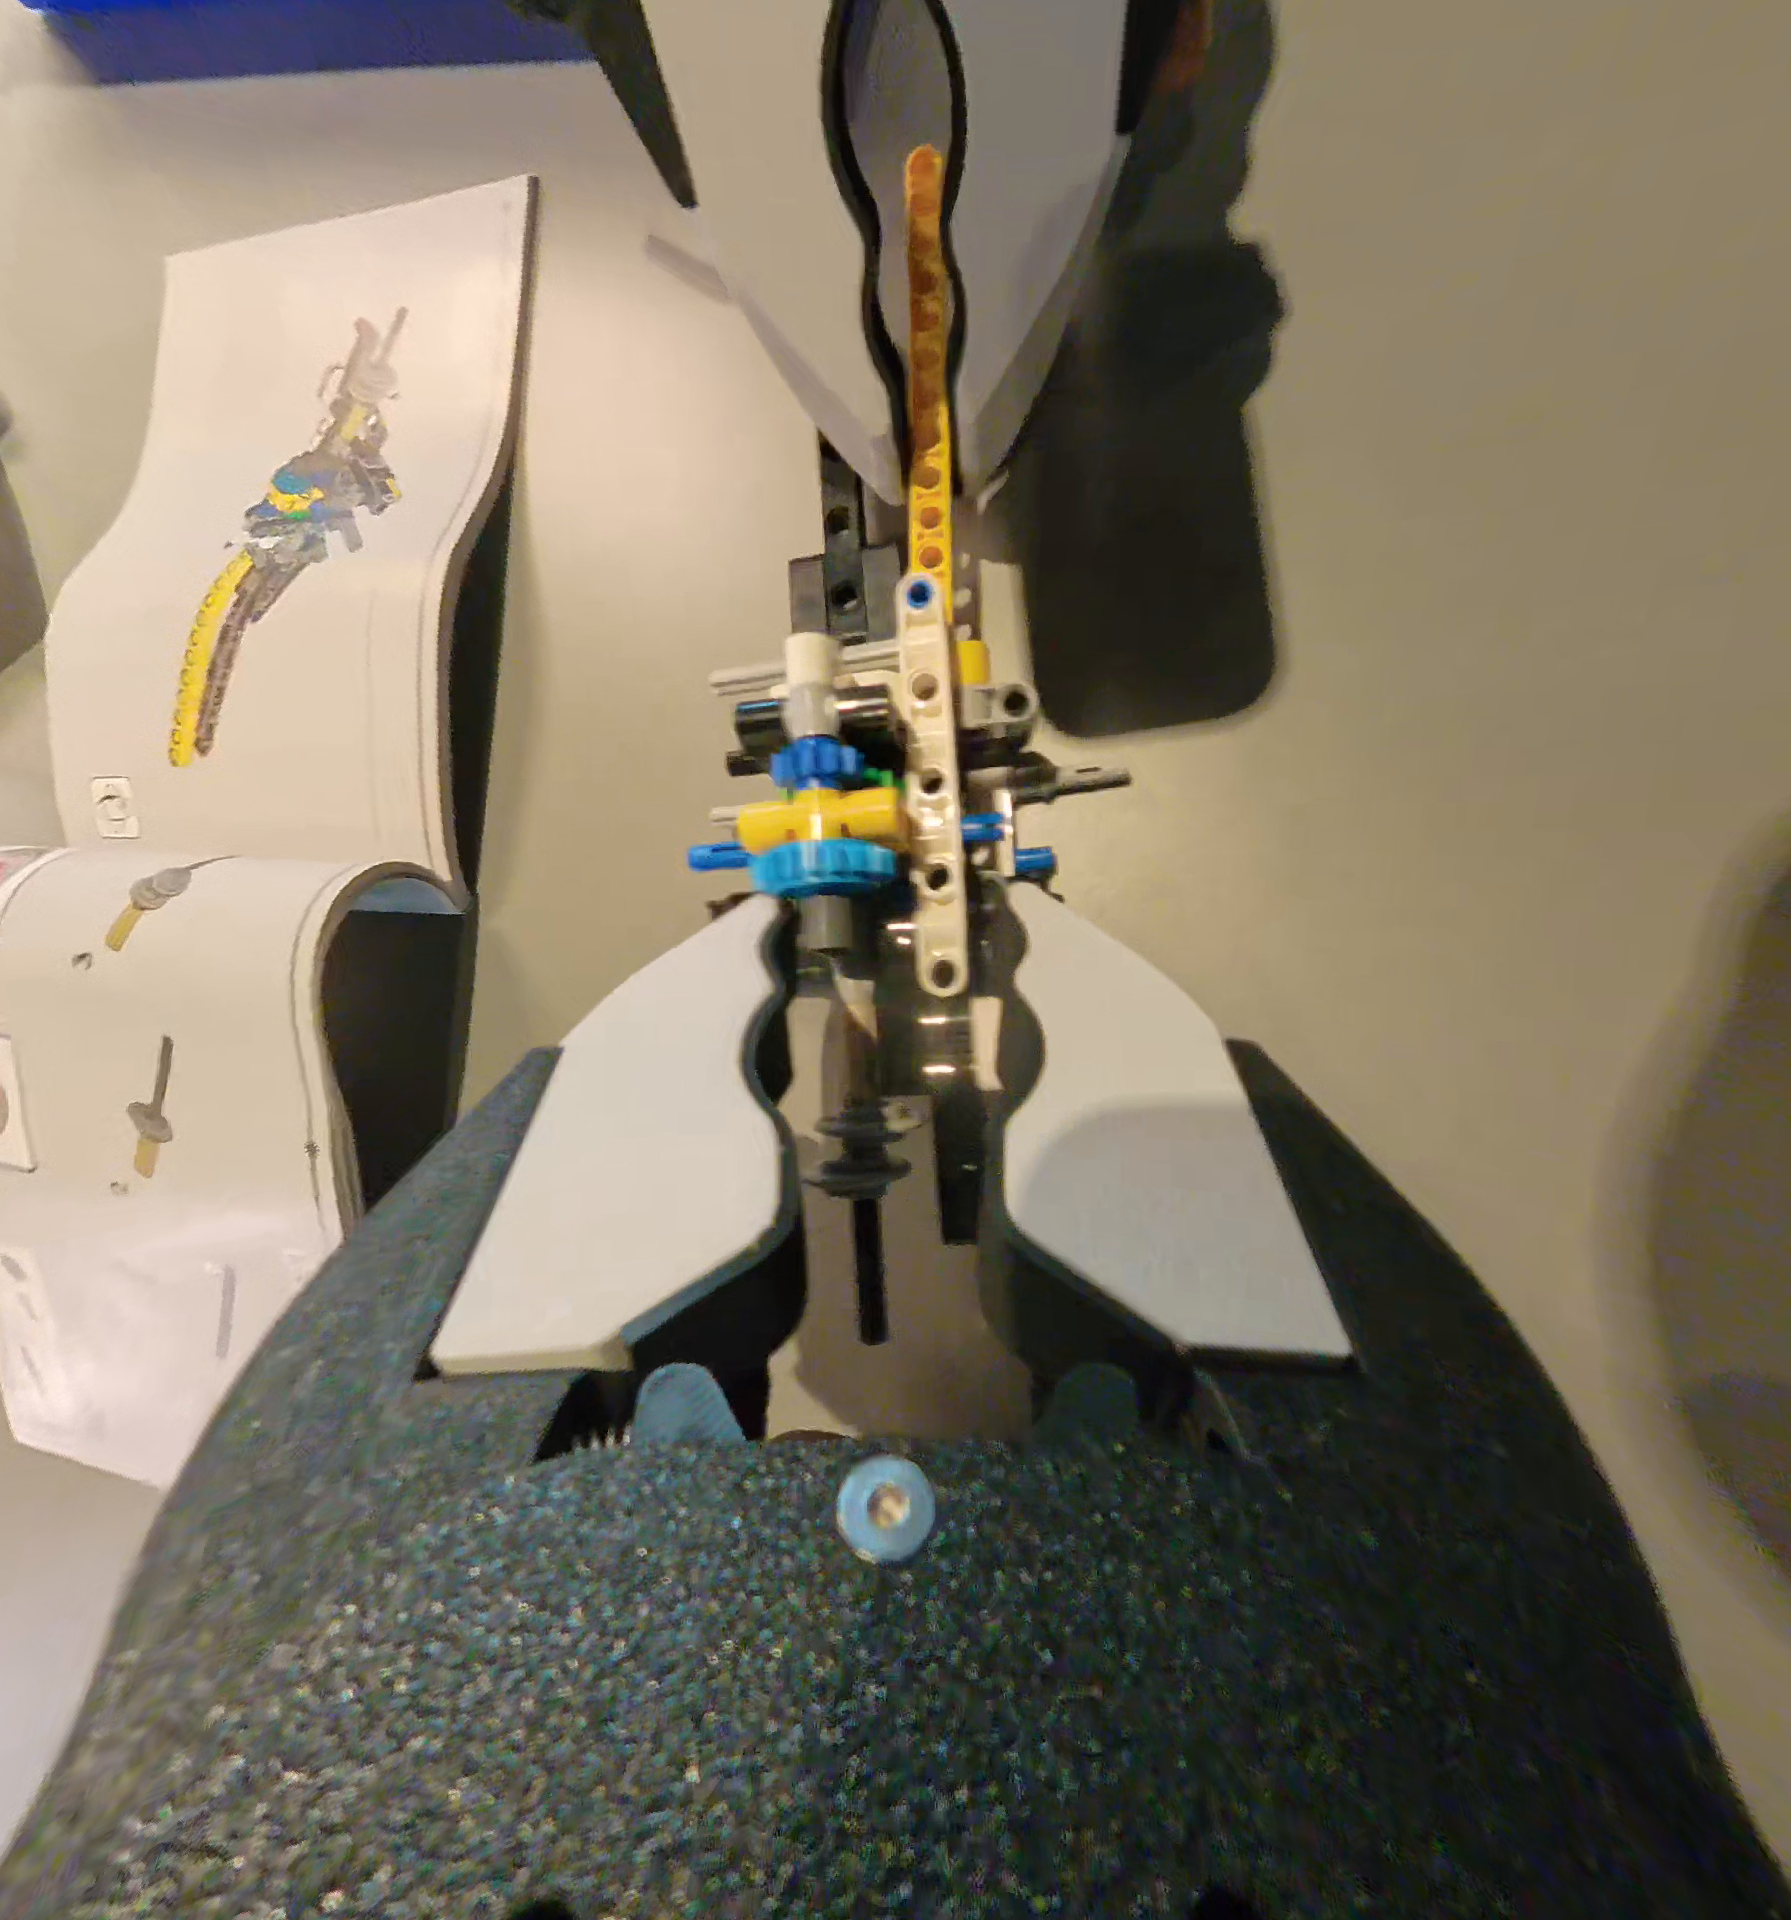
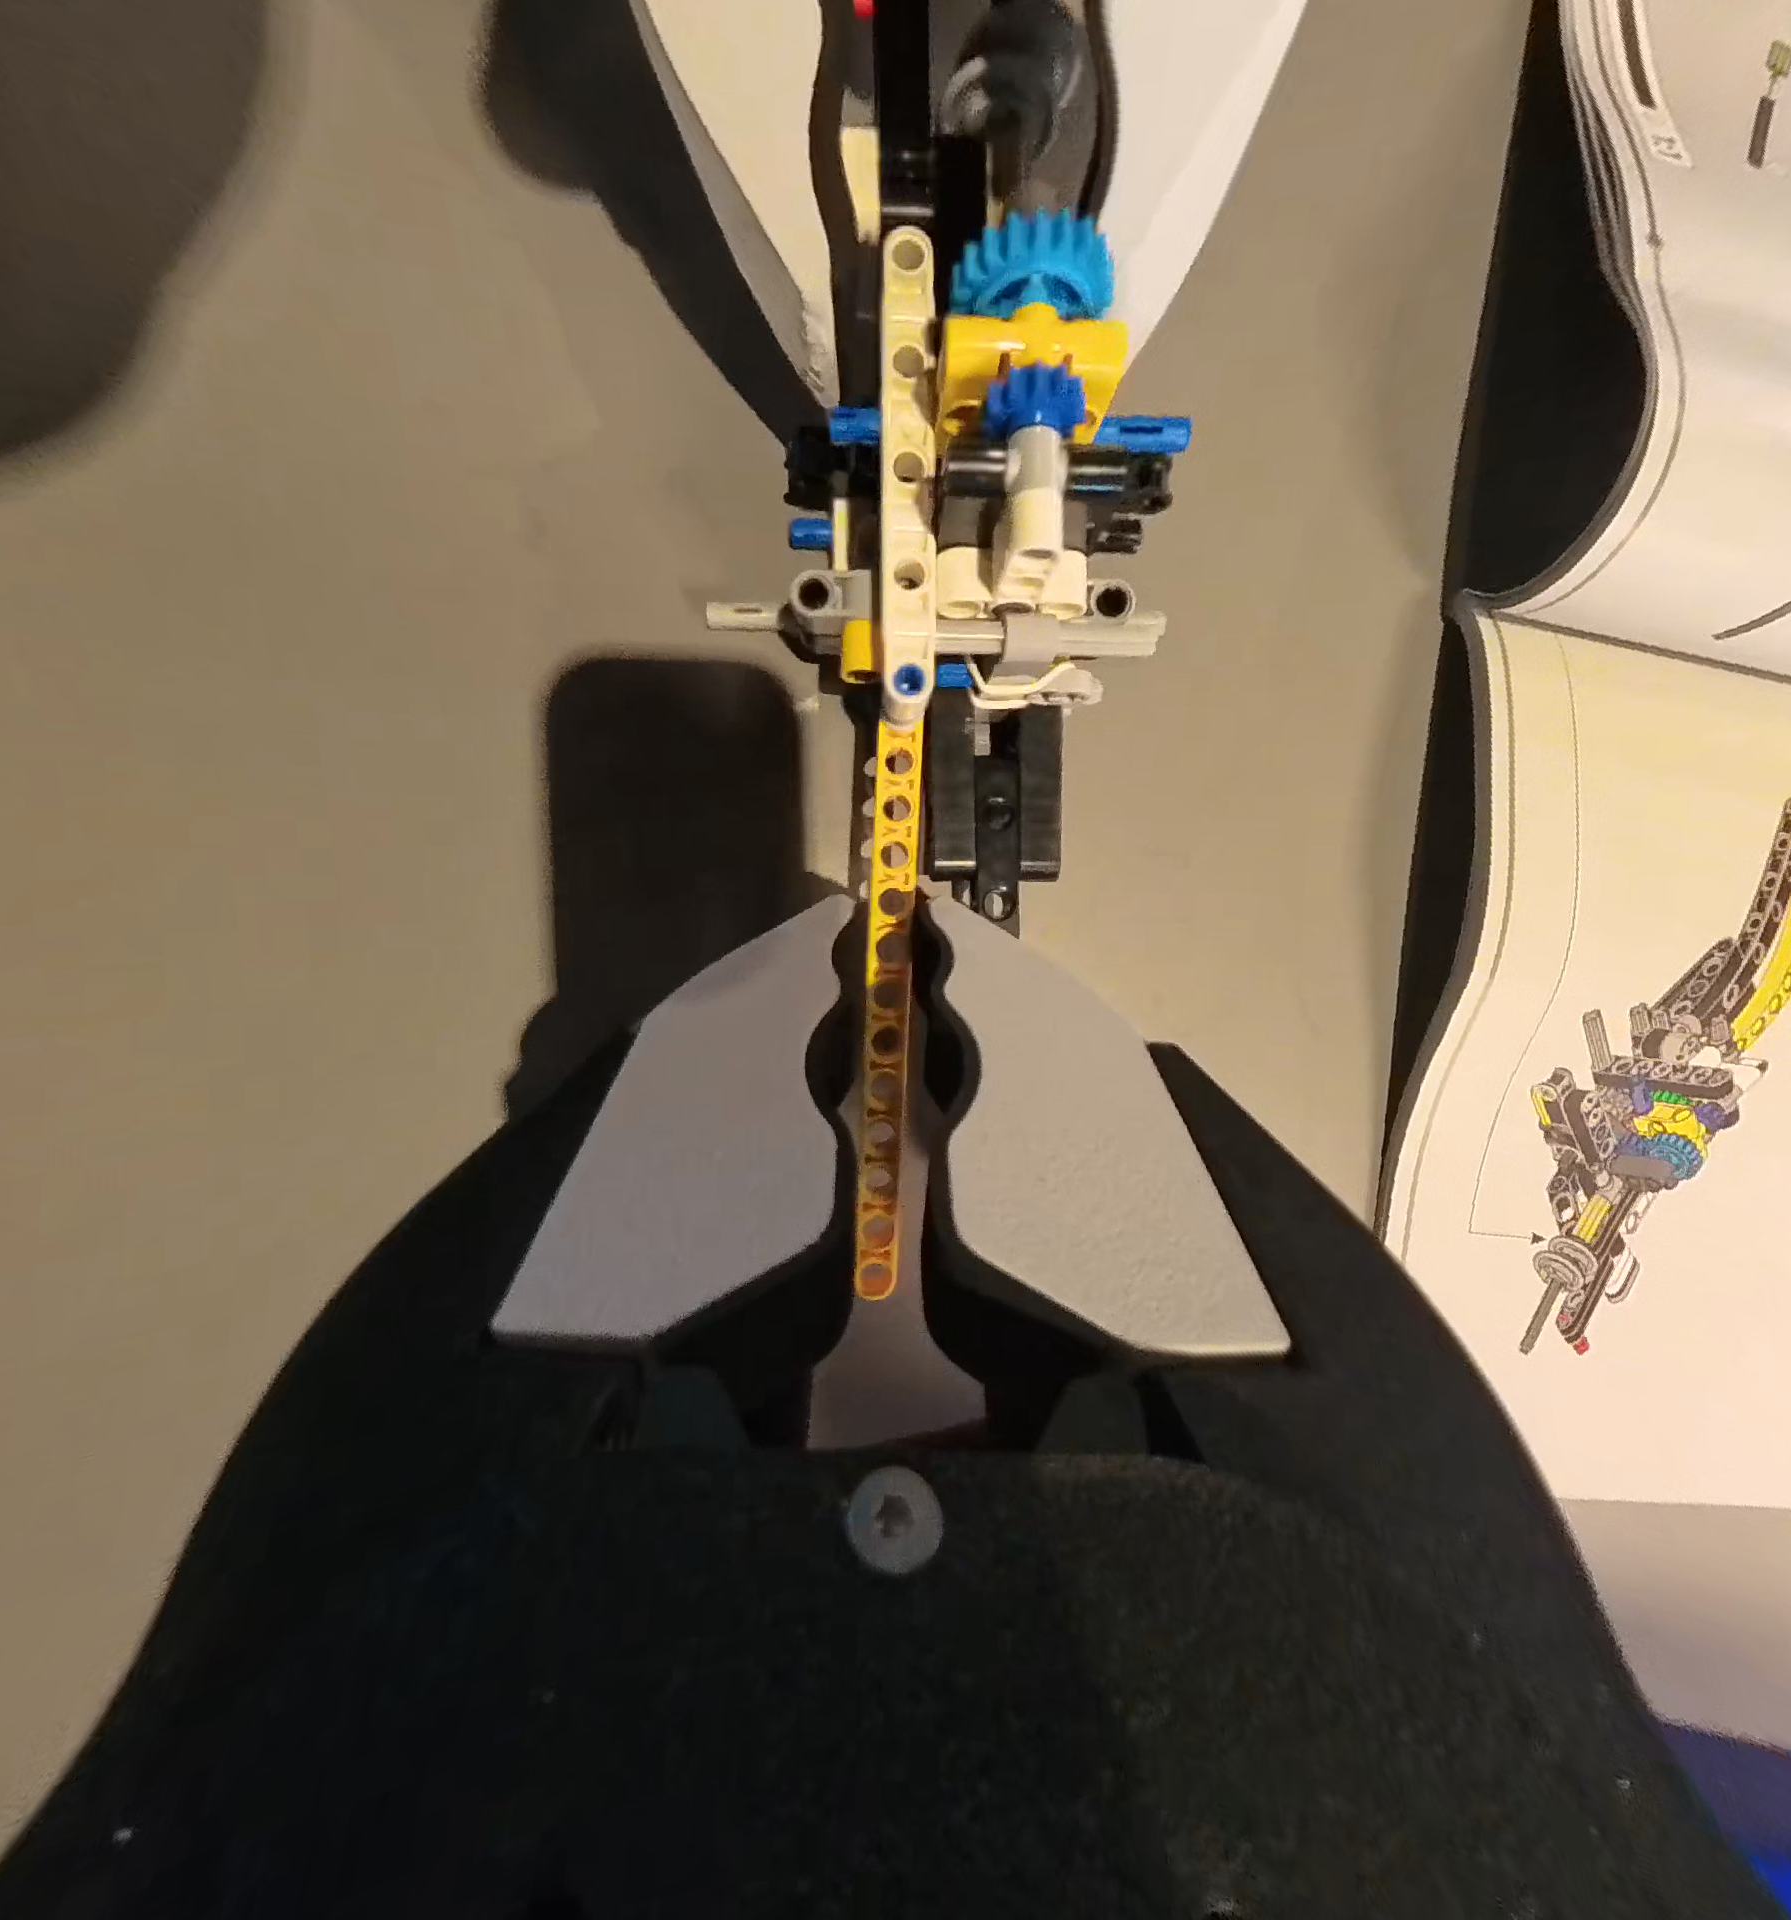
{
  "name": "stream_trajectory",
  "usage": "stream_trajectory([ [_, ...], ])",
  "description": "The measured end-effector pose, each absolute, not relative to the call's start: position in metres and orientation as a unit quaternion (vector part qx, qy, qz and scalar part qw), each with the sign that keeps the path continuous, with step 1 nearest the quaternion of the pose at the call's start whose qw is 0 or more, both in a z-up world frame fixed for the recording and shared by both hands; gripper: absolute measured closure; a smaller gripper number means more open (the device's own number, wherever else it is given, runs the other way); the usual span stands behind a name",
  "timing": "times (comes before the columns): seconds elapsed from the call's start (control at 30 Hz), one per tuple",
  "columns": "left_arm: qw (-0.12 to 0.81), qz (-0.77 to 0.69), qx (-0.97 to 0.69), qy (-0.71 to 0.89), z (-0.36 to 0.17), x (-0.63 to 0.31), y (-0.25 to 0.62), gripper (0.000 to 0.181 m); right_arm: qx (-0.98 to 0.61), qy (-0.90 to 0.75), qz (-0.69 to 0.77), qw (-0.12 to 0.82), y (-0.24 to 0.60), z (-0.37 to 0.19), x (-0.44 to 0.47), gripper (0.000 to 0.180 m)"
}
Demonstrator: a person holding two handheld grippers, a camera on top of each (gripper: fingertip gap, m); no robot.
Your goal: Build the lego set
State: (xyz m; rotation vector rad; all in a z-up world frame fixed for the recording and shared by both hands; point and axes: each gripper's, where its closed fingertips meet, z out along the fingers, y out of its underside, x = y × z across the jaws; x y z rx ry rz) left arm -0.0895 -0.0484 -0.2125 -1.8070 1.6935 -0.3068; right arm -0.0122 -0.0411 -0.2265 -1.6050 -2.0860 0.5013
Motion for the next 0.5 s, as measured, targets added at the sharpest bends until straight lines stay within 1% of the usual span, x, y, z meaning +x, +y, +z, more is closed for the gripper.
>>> stream_trajectory([
  [0.03, 0.315, -0.120, -0.685, 0.646, -0.2128, -0.0896, -0.0493, 0.148, -0.580, -0.761, 0.182, 0.225, -0.0415, -0.2268, -0.0117, 0.172],
  [0.27, 0.311, -0.109, -0.680, 0.655, -0.2125, -0.0901, -0.0481, 0.148, -0.566, -0.775, 0.181, 0.215, -0.0434, -0.2264, -0.0110, 0.172],
  [0.4, 0.317, -0.105, -0.681, 0.651, -0.2113, -0.0914, -0.0446, 0.145, -0.562, -0.776, 0.179, 0.223, -0.0461, -0.2239, -0.0113, 0.171],
  [0.5, 0.320, -0.111, -0.684, 0.646, -0.2098, -0.0936, -0.0438, 0.140, -0.566, -0.771, 0.183, 0.228, -0.0475, -0.2215, -0.0129, 0.165],
])
